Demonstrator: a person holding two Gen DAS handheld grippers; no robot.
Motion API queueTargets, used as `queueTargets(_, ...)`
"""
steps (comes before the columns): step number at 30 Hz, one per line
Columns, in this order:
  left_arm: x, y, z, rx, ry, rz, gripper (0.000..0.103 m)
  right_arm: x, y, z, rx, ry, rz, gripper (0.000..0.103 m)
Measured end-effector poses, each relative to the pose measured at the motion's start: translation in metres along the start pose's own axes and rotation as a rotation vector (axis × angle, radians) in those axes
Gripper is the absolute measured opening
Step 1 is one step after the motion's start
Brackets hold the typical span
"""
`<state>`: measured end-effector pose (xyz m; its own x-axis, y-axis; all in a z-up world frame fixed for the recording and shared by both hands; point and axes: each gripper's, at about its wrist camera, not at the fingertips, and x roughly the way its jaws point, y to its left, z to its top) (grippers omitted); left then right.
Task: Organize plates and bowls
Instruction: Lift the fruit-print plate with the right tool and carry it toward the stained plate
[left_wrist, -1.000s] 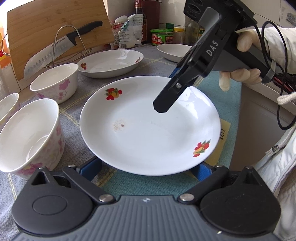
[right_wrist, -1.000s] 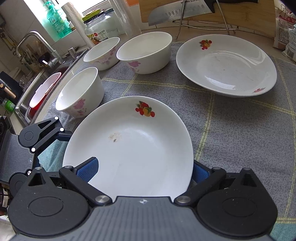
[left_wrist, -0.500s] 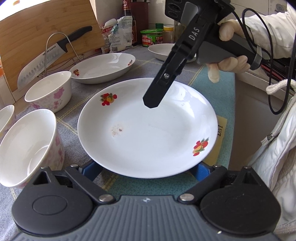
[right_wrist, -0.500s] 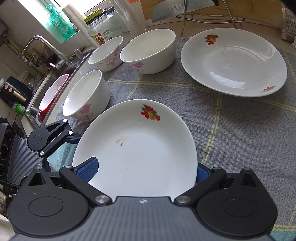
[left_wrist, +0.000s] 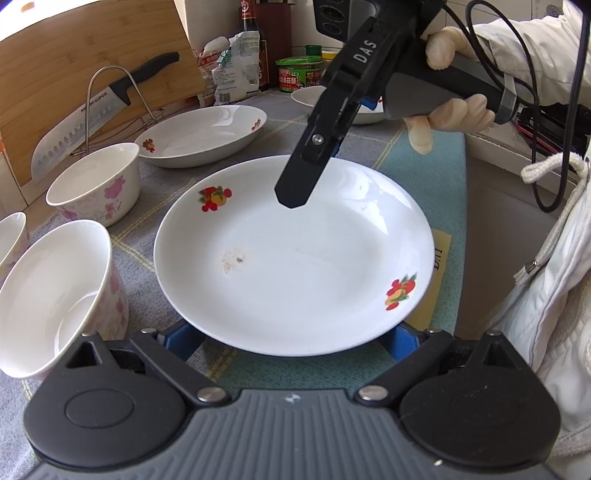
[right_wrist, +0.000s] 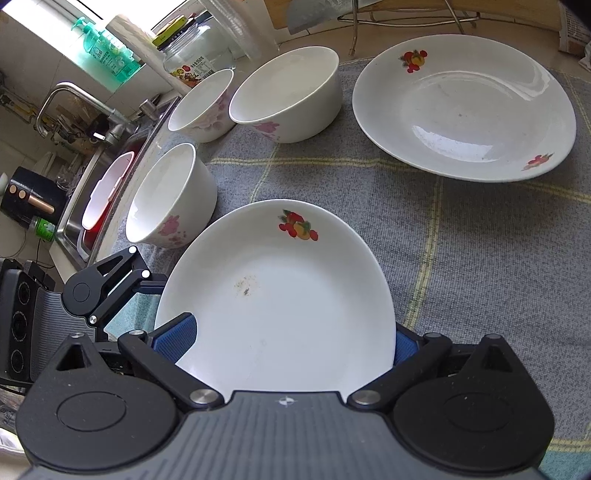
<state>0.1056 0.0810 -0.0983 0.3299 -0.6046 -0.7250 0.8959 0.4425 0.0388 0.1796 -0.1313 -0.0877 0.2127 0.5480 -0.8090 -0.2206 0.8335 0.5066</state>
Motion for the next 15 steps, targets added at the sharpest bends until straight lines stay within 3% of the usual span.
queueTargets(15,-0.004,-0.004,0.018,-0.014,-0.005,-0.001,0.098,-0.016,-0.007,0.001,-0.003,-0.010,-0.005,0.103)
